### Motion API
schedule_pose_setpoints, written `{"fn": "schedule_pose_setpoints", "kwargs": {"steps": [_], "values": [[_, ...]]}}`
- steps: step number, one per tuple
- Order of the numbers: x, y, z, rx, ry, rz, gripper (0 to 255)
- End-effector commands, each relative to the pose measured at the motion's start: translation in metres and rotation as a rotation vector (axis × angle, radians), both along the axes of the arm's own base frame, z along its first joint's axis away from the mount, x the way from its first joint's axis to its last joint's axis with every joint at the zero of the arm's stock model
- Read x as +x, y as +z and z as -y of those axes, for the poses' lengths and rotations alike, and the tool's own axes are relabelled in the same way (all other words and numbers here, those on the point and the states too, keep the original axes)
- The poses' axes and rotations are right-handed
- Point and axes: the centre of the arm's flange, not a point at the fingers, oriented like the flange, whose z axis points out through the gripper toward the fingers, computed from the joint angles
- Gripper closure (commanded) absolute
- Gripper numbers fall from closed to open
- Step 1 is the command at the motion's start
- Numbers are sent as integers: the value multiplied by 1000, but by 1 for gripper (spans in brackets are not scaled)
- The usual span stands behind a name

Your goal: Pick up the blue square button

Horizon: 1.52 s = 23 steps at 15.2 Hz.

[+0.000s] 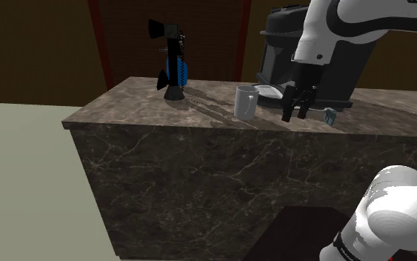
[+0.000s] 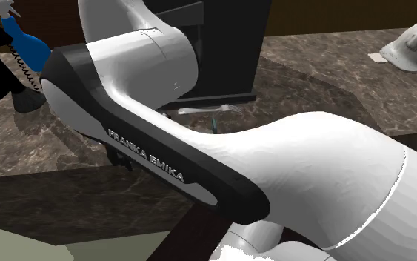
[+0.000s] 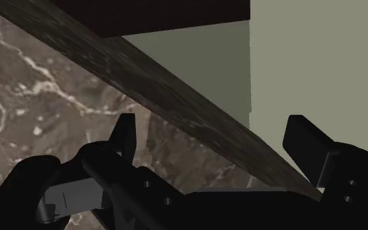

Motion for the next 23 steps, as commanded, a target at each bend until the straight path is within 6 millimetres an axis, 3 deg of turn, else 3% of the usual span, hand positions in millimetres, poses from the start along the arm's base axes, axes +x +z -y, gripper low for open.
{"fn": "schedule_pose_setpoints", "kwargs": {"steps": [1, 9, 16, 17, 23], "values": [[0, 0, 0, 0, 0, 0, 0], [-47, 3, 79, -75, 351, 32, 0], [-64, 9, 158, -140, 657, 60, 0], [-64, 10, 165, -146, 684, 62, 0], [-64, -22, 165, -146, 684, 62, 0]]}}
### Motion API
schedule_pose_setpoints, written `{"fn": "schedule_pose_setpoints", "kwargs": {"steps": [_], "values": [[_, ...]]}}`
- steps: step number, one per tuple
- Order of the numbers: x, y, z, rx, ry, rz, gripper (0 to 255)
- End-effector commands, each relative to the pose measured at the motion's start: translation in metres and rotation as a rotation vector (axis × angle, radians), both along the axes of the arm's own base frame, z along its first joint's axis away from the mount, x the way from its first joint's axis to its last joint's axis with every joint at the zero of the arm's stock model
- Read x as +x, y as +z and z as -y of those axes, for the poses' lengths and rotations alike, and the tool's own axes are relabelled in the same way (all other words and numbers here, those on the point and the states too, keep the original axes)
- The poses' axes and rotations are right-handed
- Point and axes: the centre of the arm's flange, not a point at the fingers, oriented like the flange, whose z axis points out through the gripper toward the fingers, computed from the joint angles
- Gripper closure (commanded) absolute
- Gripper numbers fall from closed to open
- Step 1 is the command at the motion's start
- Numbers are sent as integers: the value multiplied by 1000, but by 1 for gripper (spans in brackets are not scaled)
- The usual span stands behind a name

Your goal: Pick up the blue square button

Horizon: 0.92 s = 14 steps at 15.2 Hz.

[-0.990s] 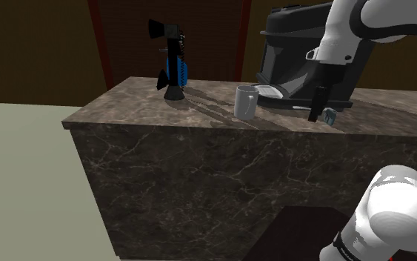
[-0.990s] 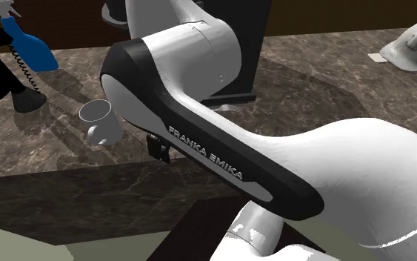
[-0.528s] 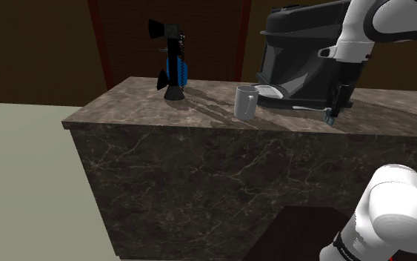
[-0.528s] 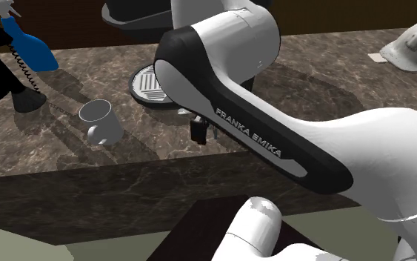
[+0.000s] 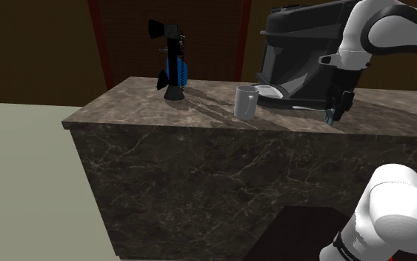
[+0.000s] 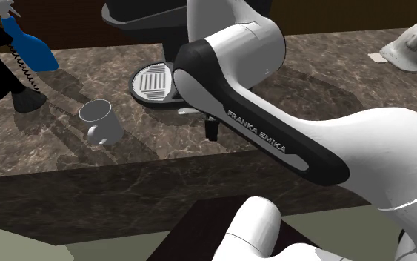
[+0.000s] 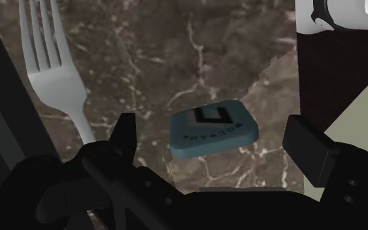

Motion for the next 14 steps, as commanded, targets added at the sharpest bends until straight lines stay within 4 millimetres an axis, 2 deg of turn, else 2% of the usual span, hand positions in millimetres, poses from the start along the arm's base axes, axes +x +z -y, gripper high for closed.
{"fn": "schedule_pose_setpoints", "kwargs": {"steps": [1, 3, 4, 13, 14], "values": [[0, -12, 0, 0, 1, 0, 0], [0, -15, 0, 0, 1, 0, 0], [0, -15, 0, 0, 1, 0, 255], [0, -15, 0, 0, 1, 0, 255], [0, -10, 0, 0, 1, 0, 255]]}}
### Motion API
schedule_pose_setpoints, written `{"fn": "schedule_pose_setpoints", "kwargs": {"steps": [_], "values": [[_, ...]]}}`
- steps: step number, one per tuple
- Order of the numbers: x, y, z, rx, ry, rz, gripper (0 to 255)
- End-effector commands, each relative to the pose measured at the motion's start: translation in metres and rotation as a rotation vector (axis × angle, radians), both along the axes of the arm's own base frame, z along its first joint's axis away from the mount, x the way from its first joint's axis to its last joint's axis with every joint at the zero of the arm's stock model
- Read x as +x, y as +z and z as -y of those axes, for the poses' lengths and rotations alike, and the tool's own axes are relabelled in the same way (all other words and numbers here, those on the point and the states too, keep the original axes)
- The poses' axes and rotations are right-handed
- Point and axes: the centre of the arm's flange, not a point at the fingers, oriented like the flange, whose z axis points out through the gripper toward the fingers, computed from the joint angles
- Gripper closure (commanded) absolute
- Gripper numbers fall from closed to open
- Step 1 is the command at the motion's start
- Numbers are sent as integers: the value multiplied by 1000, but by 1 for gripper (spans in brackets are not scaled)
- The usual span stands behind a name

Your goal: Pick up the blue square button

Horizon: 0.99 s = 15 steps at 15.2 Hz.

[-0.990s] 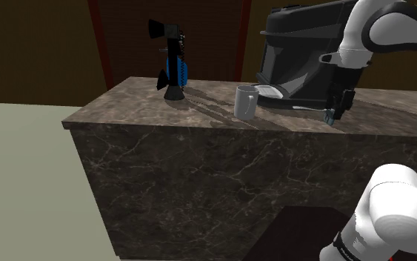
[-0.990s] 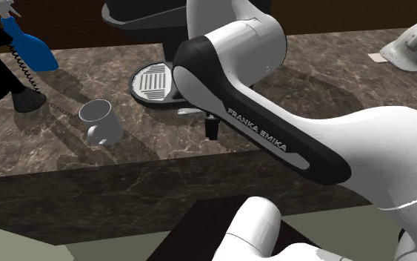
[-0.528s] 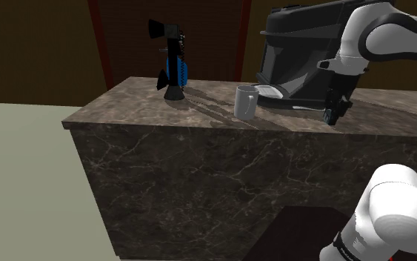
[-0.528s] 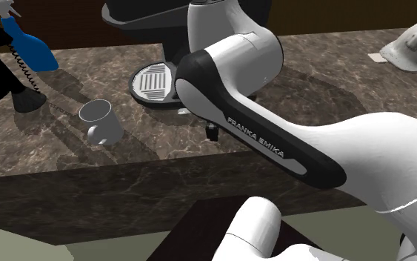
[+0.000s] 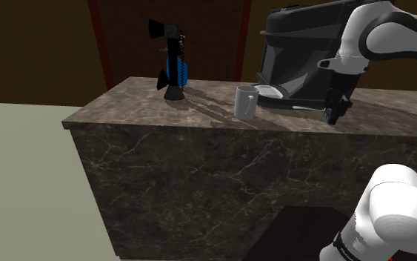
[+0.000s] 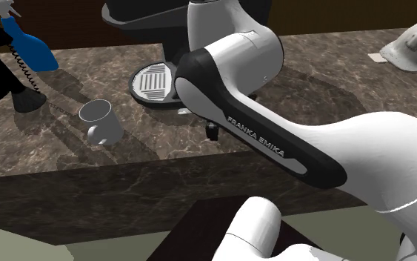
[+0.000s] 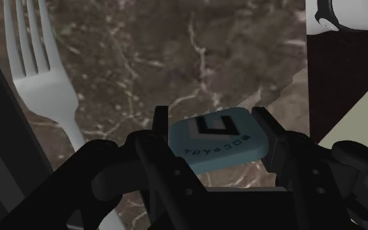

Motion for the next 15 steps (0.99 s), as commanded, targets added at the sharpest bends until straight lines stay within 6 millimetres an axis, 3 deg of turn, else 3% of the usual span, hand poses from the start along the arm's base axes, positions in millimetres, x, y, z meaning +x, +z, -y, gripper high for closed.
{"fn": "schedule_pose_setpoints", "kwargs": {"steps": [1, 15], "values": [[0, 8, 0, 0, 0, 0, 255], [0, 77, 0, 0, 0, 0, 255]]}}
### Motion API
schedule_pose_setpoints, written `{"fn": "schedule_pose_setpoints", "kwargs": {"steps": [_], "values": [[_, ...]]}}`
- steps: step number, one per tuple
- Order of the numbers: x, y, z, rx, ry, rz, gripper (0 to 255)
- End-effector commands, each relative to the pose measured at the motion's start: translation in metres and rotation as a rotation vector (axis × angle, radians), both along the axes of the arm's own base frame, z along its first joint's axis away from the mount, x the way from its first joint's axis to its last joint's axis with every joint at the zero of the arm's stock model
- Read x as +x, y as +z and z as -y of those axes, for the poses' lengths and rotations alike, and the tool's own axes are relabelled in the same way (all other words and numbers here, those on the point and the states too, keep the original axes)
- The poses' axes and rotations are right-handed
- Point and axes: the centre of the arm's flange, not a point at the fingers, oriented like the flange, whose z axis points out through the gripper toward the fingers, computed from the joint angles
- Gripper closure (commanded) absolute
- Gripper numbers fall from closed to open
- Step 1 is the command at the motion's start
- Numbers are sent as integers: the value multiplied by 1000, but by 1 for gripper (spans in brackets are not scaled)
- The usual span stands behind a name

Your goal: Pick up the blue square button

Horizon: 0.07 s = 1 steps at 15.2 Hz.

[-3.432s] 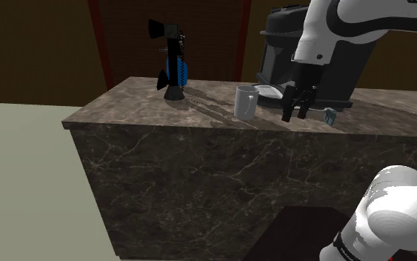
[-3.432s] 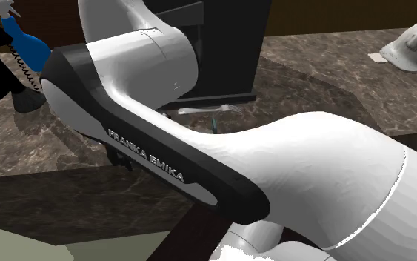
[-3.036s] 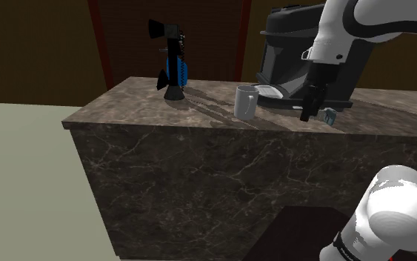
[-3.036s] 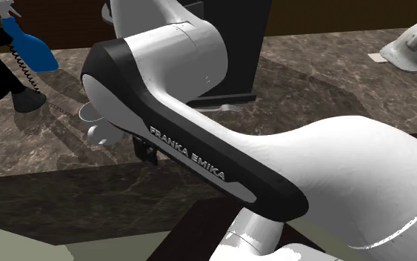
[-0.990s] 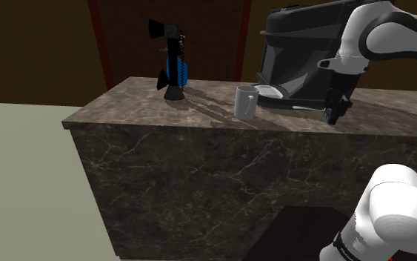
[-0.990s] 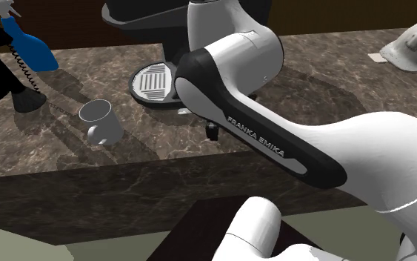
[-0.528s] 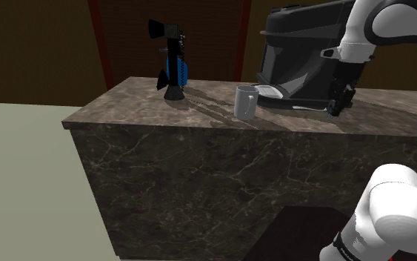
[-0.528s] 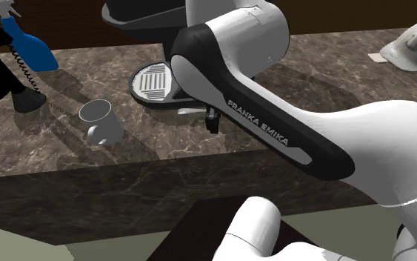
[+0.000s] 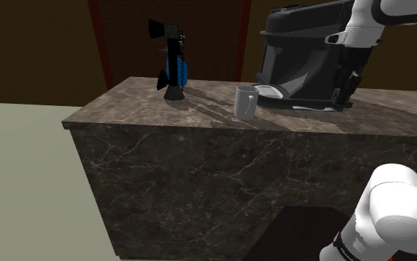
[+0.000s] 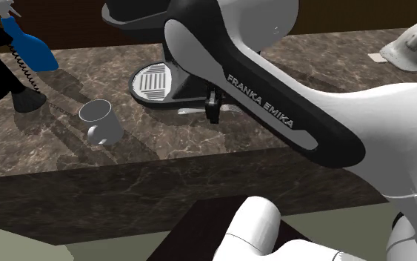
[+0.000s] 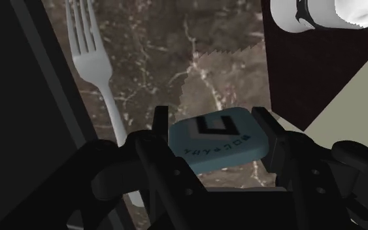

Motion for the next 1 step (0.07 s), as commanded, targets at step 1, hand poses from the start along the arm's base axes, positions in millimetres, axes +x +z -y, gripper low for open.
{"fn": "schedule_pose_setpoints", "kwargs": {"steps": [1], "values": [[0, 3, 0, 0, 0, 0, 255]]}}
